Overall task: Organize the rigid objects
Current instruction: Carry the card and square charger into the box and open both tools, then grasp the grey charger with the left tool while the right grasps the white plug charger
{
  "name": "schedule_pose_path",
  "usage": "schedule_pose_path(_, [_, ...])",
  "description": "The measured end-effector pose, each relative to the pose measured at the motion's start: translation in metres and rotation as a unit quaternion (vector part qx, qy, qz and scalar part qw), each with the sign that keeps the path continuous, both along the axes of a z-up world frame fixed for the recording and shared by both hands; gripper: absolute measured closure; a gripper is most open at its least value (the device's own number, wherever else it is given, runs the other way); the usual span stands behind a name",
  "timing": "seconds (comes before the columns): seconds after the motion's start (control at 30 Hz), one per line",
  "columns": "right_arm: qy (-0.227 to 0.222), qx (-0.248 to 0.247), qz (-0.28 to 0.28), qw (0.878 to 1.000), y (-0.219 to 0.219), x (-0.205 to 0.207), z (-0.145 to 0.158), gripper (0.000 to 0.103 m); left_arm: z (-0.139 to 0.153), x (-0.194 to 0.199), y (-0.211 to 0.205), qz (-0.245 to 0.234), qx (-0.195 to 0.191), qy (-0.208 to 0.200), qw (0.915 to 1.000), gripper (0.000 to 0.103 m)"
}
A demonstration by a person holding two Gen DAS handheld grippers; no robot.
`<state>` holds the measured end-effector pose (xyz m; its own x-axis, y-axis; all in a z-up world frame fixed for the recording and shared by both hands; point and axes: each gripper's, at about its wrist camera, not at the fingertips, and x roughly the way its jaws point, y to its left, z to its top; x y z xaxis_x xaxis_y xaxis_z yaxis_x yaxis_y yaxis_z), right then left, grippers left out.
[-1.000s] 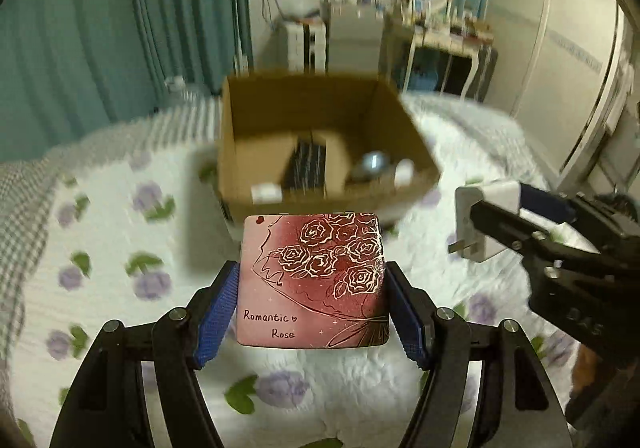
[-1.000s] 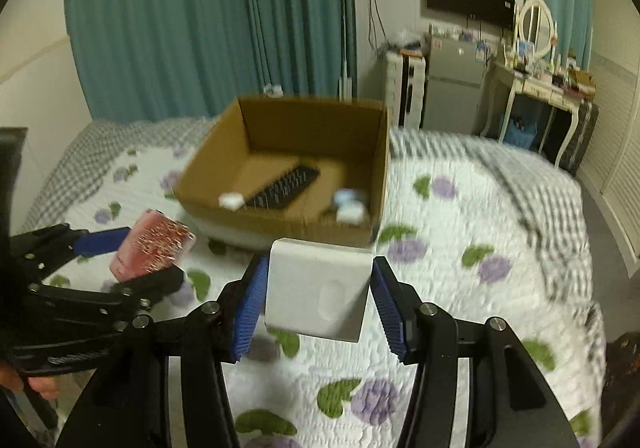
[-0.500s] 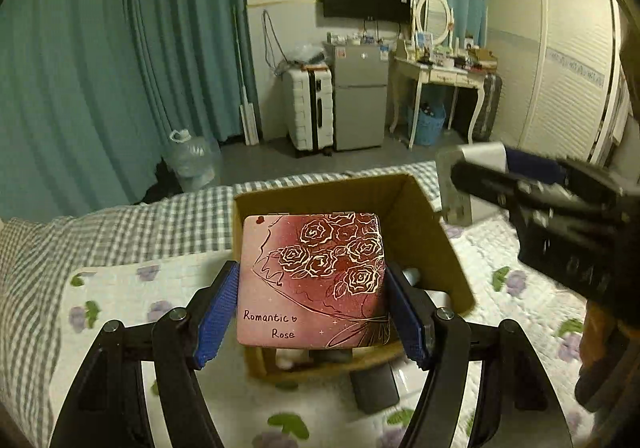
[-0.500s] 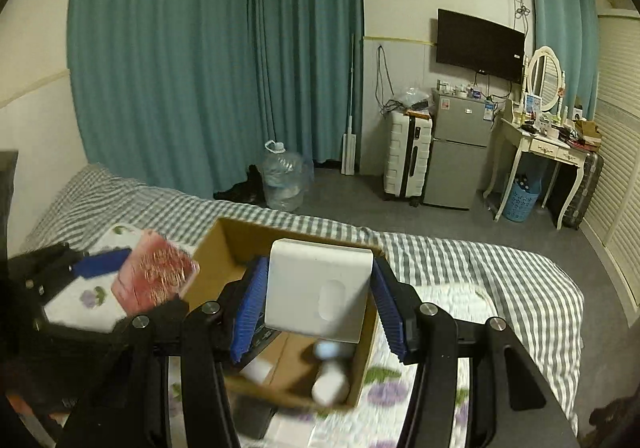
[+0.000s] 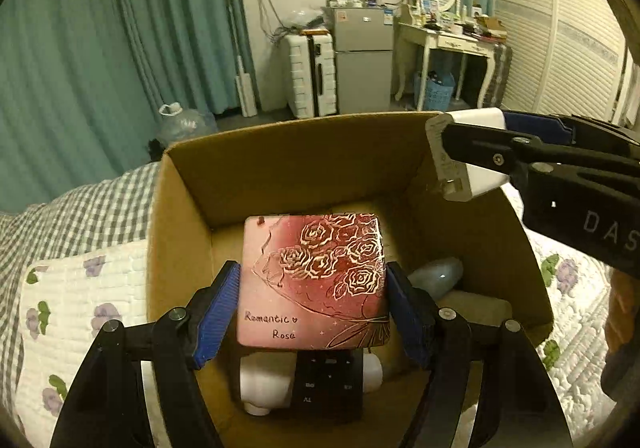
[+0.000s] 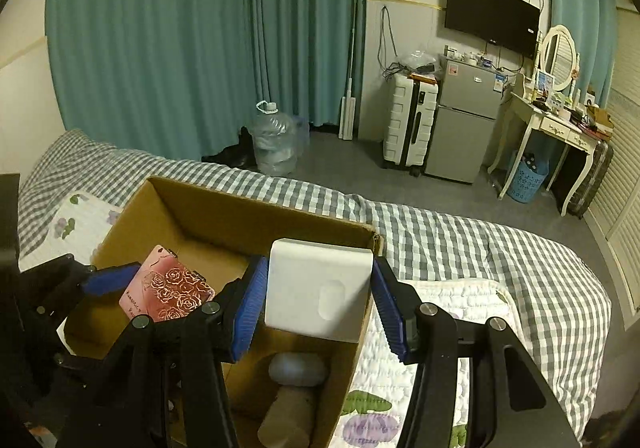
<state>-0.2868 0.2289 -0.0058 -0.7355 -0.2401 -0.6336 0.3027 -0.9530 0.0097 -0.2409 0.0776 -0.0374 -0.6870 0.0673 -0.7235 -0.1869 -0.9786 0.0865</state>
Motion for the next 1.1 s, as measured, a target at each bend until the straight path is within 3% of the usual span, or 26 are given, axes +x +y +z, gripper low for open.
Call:
schedule_pose_path(0.3, [0.004, -0.01, 0.007, 1.0, -0.003, 0.001, -0.004, 0.051, 0.017, 0.013, -0.015, 0.023, 0.001, 0.031, 0.9993, 0.028])
schedule_pose_path(0.37, [0.01, -0.013, 0.002, 1.0, -0.003, 0.002, 0.0, 0.039, 0.019, 0.016, -0.018, 0.027, 0.005, 0.033, 0.9991, 0.028])
schedule_pose_path(0.4, [0.013, -0.019, 0.001, 1.0, -0.001, 0.004, 0.001, 0.027, 0.021, 0.02, -0.02, 0.029, 0.006, 0.035, 0.9989, 0.028])
schedule_pose_path(0.5, [0.019, -0.031, -0.011, 0.999, 0.005, 0.016, 0.007, 0.021, 0.029, 0.033, -0.023, 0.039, 0.004, 0.049, 0.998, 0.028])
schedule_pose_path(0.6, [0.032, -0.035, -0.028, 0.998, 0.016, 0.039, 0.017, 0.007, 0.042, 0.057, -0.026, 0.043, 0.004, 0.071, 0.9965, 0.028])
schedule_pose_path(0.83, [0.076, -0.014, -0.055, 0.996, 0.031, 0.118, 0.046, 0.0, 0.074, 0.112, -0.036, 0.051, 0.01, 0.1, 0.9936, 0.028])
schedule_pose_path(0.97, [0.065, -0.016, -0.062, 0.996, 0.035, 0.159, 0.032, 0.0, 0.078, 0.141, -0.045, 0.059, 0.004, 0.1, 0.9932, 0.028])
schedule_pose_path(1.1, [0.036, -0.014, -0.061, 0.997, 0.03, 0.18, -0.001, 0.0, 0.061, 0.161, -0.049, 0.062, 0.004, 0.083, 0.9946, 0.028])
